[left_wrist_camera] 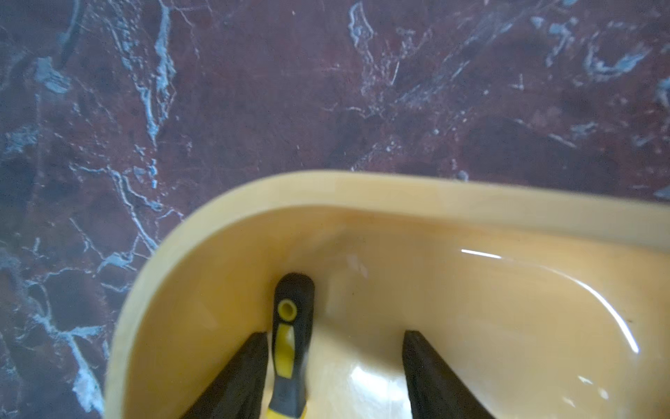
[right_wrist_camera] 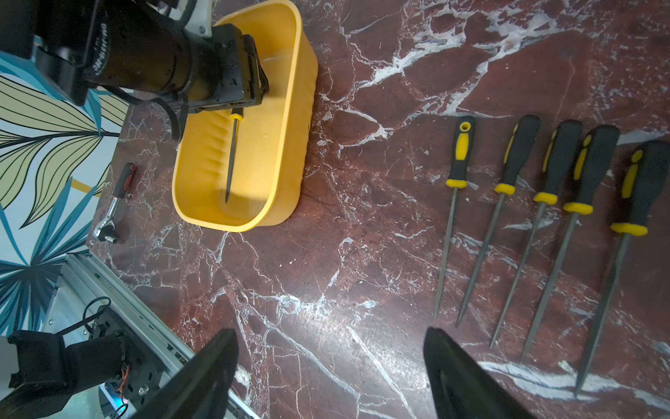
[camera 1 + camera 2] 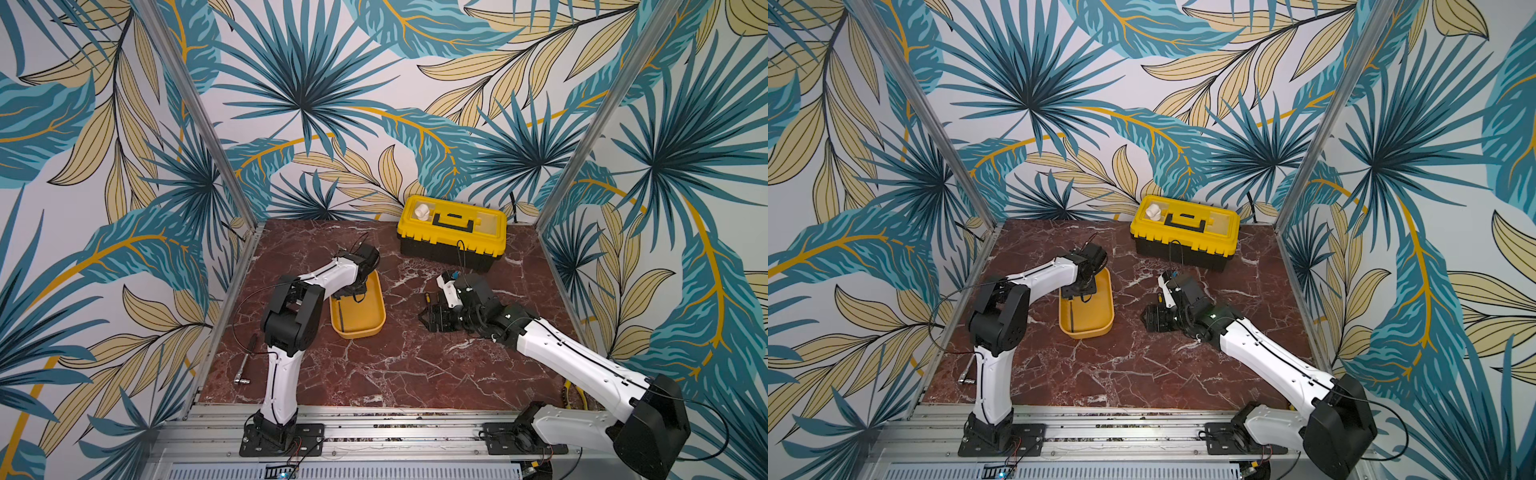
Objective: Take the file tool out of the storage box
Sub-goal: Place the file tool at the center of the board, then pick up the file tool from the storage box.
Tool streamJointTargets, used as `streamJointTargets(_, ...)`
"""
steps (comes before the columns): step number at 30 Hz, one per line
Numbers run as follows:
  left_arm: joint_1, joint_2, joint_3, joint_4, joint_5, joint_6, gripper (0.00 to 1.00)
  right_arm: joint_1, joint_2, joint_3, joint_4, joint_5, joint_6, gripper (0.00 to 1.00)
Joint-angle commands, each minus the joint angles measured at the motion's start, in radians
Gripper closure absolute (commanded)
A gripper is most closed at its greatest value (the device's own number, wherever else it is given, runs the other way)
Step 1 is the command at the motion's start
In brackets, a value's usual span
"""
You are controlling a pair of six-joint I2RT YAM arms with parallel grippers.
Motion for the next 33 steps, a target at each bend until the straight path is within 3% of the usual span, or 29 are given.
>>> streamJointTargets(1,0.011,0.025,0.036,-0.011,-0.026,-0.009,0.38,-0.005,-0.021,-0.036,-0.007,-0.006,-0.009,0.15)
streamJointTargets(10,0.011,0.022,0.001,0.089,0.024,0.016,0.55,-0.008,-0.046,-0.064,-0.006,0.001,-0.004,0.15)
streamJointTargets(14,0.009,-0.028,-0.058,0.182,0.084,0.027,0.57,-0.01,-0.044,-0.07,-0.006,0.002,-0.003,0.15)
streamJointTargets(20,0.011,-0.019,-0.037,0.186,0.133,0.062,0.58,-0.01,-0.038,-0.07,-0.002,0.002,0.005,0.15)
streamJointTargets(24,0.013,-0.017,-0.049,0.205,0.164,0.064,0.69,-0.01,-0.037,-0.074,-0.003,0.002,0.005,0.15)
streamJointTargets(33,0.013,-0.026,-0.063,0.231,0.214,0.069,0.81,-0.009,-0.036,-0.078,-0.003,0.001,0.01,0.15)
